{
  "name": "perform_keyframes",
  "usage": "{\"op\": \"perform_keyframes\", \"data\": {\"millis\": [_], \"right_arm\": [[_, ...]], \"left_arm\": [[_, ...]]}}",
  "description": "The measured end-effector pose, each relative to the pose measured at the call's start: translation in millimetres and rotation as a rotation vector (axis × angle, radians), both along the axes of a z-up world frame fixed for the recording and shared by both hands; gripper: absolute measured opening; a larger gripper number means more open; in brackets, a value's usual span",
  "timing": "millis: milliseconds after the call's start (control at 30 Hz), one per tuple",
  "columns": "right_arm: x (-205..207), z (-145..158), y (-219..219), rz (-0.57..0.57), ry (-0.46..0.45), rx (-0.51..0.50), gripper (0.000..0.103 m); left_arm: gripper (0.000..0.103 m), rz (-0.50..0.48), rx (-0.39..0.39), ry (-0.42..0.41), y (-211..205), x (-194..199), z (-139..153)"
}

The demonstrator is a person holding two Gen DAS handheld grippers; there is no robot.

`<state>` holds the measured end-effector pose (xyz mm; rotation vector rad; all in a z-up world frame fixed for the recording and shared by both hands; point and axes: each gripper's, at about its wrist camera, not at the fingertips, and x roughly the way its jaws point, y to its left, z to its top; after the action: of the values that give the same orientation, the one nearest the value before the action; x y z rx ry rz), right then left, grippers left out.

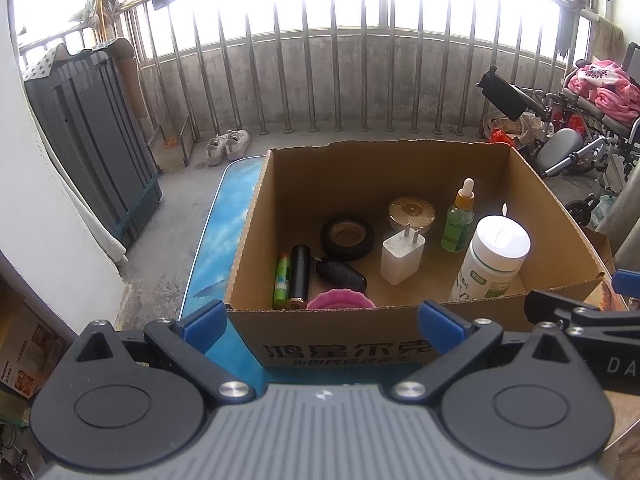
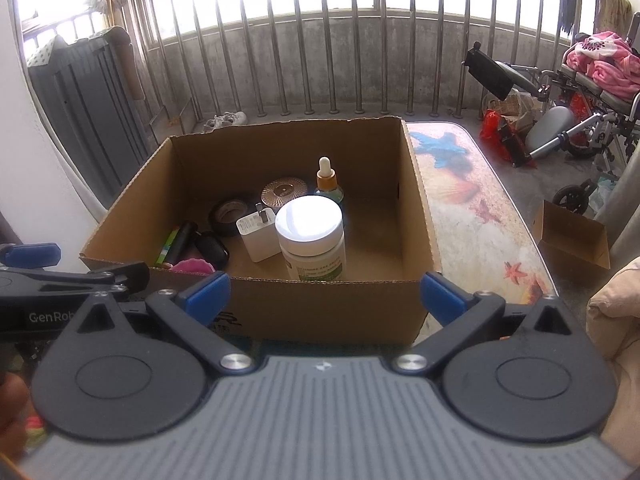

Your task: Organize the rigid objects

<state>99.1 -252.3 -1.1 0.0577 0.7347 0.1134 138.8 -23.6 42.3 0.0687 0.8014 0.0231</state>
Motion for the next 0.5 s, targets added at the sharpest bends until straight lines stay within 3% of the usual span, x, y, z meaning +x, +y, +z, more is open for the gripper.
{"op": "perform_keyframes", "data": {"millis": [500], "right_arm": [[-5.6,2.7,0.5,0.002,-0.003,0.004,0.102]], "left_arm": [[0.102,0.005,0.004,-0.007,0.0,-4.1,5.3]]}}
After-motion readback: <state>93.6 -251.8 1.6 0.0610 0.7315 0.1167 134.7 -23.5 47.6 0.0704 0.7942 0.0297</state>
